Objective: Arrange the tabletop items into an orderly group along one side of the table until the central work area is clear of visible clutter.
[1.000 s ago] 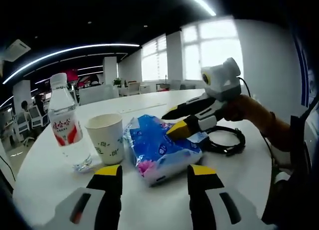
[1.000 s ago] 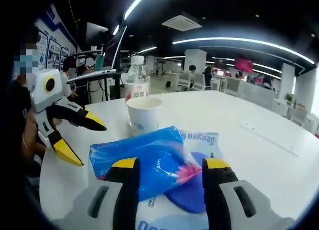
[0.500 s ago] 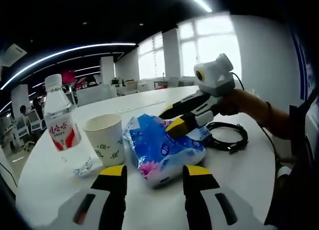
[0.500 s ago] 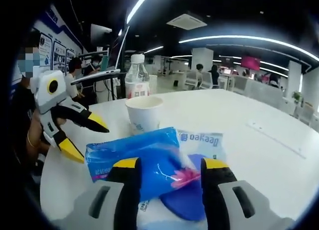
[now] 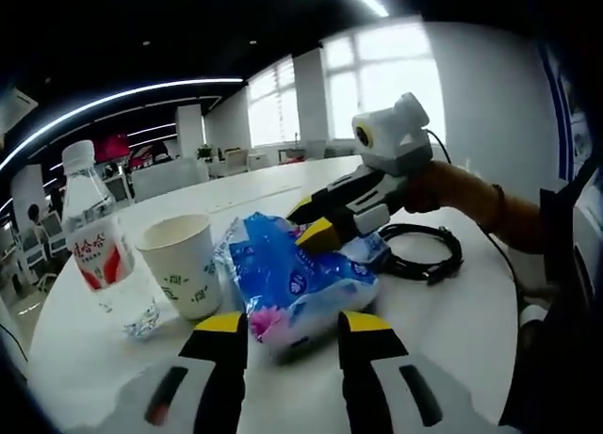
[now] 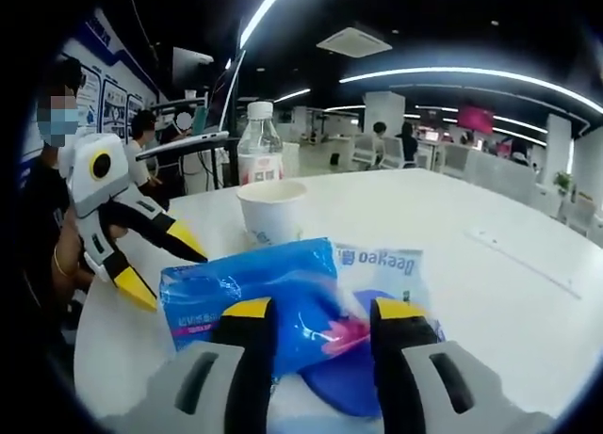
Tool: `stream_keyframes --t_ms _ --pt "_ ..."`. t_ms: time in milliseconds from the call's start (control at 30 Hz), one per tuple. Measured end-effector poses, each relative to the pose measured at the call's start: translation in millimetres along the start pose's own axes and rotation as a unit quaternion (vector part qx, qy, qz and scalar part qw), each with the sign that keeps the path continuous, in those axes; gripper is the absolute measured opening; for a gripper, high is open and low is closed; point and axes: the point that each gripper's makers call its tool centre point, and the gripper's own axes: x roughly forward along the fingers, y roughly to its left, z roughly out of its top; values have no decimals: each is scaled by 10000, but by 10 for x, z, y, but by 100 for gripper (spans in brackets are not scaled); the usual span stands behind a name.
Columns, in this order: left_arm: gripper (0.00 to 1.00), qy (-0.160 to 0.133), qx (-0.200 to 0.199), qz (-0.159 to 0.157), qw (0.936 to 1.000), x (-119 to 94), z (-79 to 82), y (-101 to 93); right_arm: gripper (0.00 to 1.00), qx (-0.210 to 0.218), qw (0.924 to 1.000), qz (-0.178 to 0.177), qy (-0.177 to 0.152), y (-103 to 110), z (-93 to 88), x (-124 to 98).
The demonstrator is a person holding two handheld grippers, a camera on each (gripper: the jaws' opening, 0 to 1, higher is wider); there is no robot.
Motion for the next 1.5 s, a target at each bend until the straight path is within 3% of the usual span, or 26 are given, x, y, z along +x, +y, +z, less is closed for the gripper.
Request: stream_keyframes --t_ms 100,333,400,567,600,1000,1500 --pt "26 -36 -34 -78 10000 10 5 -20 31 3 10000 -20 4 -11 -10 -2" --pt "25 19 101 -84 9999 23 -22 -36 23 17 9999 -117 28 -51 -33 -4" --pt "21 47 262 -33 9996 20 -33 -31 22 -23 9999 -143 28 -58 -31 -7" --pt "17 25 392 -37 9992 19 -37 -43 6 -487 9972 -525 237 -192 -83 -32" --pt "16 9 379 -25 9993 19 -36 -38 5 -372 9984 -403 166 -140 -73 -14" --pt "9 -182 -70 -59 9998 15 -40 -45 4 -328 9984 -417 188 -151 -78 -19" --pt "3 -489 -8 49 9988 -8 -36 -47 2 -296 9983 -488 130 -147 -72 -52"
